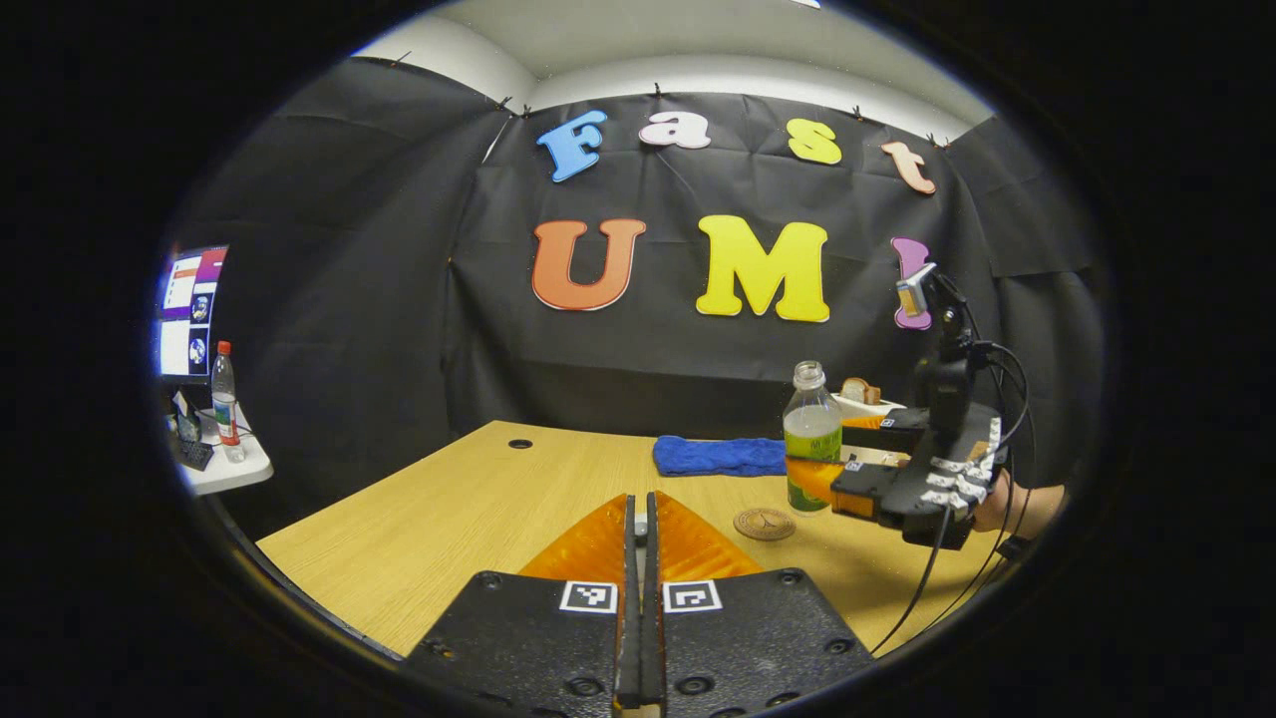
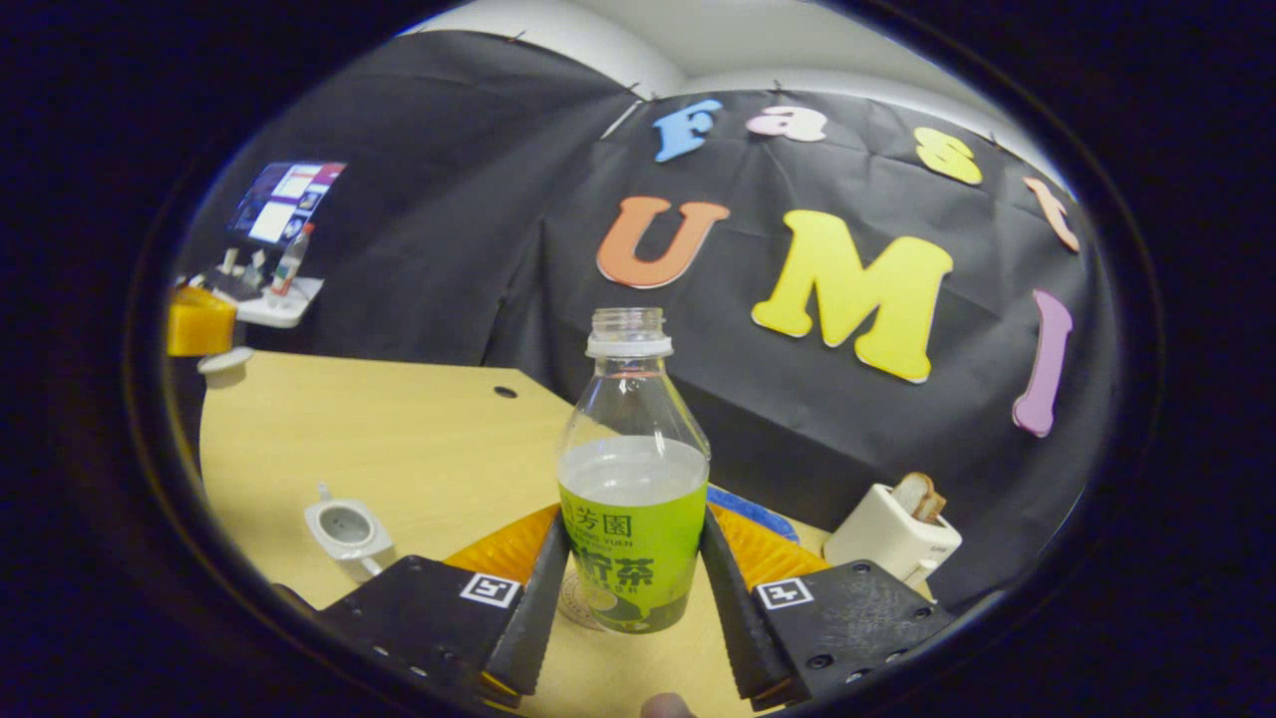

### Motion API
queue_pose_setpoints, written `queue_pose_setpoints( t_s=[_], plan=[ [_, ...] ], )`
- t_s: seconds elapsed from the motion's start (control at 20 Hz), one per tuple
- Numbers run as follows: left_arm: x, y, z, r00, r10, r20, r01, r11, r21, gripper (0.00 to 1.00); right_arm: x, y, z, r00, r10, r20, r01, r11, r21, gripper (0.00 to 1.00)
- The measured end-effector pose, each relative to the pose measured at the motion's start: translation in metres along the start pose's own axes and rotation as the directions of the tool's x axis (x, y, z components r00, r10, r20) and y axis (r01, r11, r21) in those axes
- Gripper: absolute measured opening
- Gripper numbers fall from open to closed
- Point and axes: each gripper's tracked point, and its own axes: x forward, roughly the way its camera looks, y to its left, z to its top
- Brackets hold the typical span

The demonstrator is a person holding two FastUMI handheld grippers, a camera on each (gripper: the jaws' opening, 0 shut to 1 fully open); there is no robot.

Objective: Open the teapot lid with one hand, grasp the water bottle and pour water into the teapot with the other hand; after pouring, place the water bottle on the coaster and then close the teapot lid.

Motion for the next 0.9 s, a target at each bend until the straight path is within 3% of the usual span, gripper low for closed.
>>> queue_pose_setpoints(
  t_s=[0.15,0.3,0.65,0.9],
  plan=[
    [0.002,0.000,-0.003,1.000,0.005,-0.017,-0.005,1.000,0.010,0.03,-0.001,-0.018,0.001,0.999,-0.010,0.032,0.005,0.988,0.155,0.72],
    [0.001,-0.001,-0.001,1.000,0.002,-0.011,-0.002,1.000,0.009,0.03,-0.001,-0.027,0.000,0.999,0.002,0.049,-0.013,0.977,0.212,0.72],
    [-0.002,0.008,-0.005,1.000,0.013,-0.018,-0.013,1.000,0.007,0.03,0.032,-0.021,-0.047,0.999,0.010,-0.050,0.004,0.960,0.278,0.71],
    [-0.001,0.012,-0.013,0.999,0.020,-0.037,-0.020,1.000,-0.002,0.03,0.039,-0.015,-0.059,0.997,0.020,-0.078,0.002,0.960,0.281,0.71]
  ],
)
